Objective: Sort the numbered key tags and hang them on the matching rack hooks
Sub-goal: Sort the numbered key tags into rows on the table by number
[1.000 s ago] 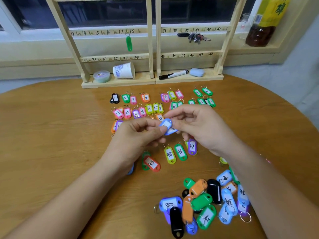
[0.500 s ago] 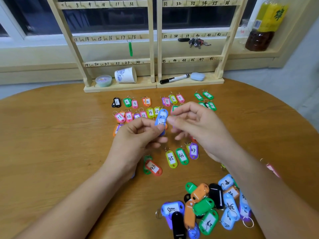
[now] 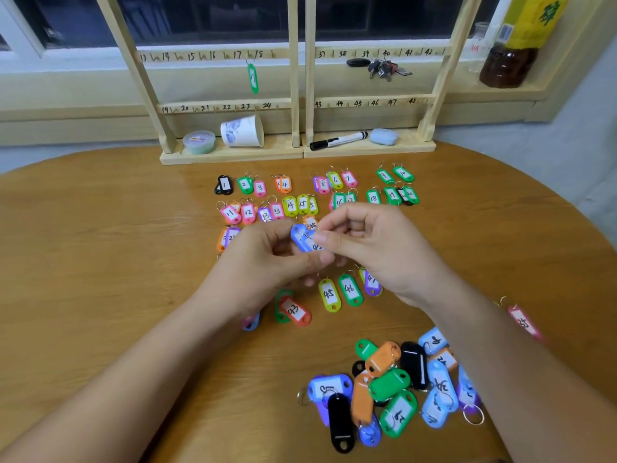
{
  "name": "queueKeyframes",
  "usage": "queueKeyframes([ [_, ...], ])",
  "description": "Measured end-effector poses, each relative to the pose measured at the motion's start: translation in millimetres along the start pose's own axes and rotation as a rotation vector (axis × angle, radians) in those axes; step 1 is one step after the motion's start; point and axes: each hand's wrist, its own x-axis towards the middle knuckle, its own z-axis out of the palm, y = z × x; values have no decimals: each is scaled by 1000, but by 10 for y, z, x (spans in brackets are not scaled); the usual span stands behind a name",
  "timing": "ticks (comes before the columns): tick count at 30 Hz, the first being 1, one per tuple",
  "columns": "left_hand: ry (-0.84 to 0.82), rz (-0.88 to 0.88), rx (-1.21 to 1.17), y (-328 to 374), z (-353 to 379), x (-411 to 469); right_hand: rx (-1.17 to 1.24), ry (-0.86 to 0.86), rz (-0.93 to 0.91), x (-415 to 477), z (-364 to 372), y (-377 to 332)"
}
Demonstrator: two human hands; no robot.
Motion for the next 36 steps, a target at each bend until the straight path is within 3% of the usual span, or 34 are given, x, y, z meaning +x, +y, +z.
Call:
queueKeyframes([
  [9, -2, -1, 108, 95, -109, 6, 41, -45, 35, -40, -95, -88],
  [14, 71, 39, 100, 50, -179, 34, 4, 23, 41, -65, -221, -205],
  [24, 101, 49, 58, 42, -228, 11, -292, -22, 220, -229, -50, 82],
  [33, 77, -13, 35, -6, -190, 20, -470, 55, 170, -229, -14, 119],
  [36, 73, -19, 50, -27, -180, 22, -297, 56, 91, -223, -14, 41],
])
